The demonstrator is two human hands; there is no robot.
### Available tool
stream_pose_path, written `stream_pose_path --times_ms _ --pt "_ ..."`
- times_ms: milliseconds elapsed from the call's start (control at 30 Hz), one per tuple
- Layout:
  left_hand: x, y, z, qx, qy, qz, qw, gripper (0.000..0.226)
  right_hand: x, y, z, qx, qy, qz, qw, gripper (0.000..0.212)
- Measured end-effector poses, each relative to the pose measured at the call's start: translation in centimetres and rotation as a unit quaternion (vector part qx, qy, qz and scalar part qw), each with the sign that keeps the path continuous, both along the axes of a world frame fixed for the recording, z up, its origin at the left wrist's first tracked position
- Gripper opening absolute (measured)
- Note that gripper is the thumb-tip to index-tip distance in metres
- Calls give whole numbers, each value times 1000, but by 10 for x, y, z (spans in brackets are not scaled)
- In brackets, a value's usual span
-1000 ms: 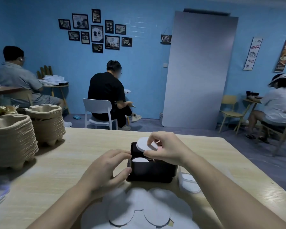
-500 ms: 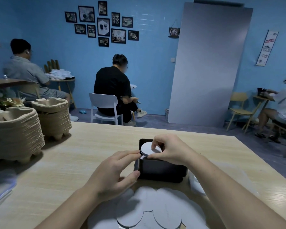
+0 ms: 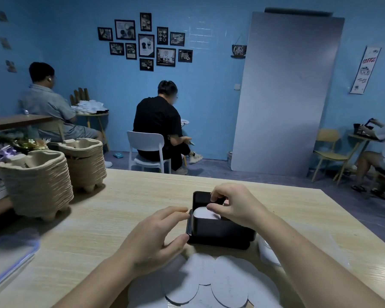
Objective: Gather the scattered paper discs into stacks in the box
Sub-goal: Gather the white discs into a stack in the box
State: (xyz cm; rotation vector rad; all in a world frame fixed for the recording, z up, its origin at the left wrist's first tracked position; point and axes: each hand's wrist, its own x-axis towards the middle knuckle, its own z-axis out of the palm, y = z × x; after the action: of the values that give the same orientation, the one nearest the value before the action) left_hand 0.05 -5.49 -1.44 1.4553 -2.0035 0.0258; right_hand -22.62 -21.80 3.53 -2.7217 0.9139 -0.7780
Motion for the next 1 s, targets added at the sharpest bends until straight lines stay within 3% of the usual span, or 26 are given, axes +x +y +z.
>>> stream_pose_path --times_ms 333,500,667,767,1000 --pt "22 29 -9 67 33 10 997 22 -14 77 -6 -85 -64 72 992 16" --pt "28 40 -24 96 47 4 994 13 -14 107 -32 33 -11 147 988 11" --pt "31 45 -30 131 22 -5 991 29 -12 109 -56 99 64 160 980 49" --pt "30 43 -31 128 16 -3 992 34 -11 108 -59 111 92 162 976 61" --pt "30 42 -31 129 15 1 991 32 -6 110 -61 104 73 161 979 48"
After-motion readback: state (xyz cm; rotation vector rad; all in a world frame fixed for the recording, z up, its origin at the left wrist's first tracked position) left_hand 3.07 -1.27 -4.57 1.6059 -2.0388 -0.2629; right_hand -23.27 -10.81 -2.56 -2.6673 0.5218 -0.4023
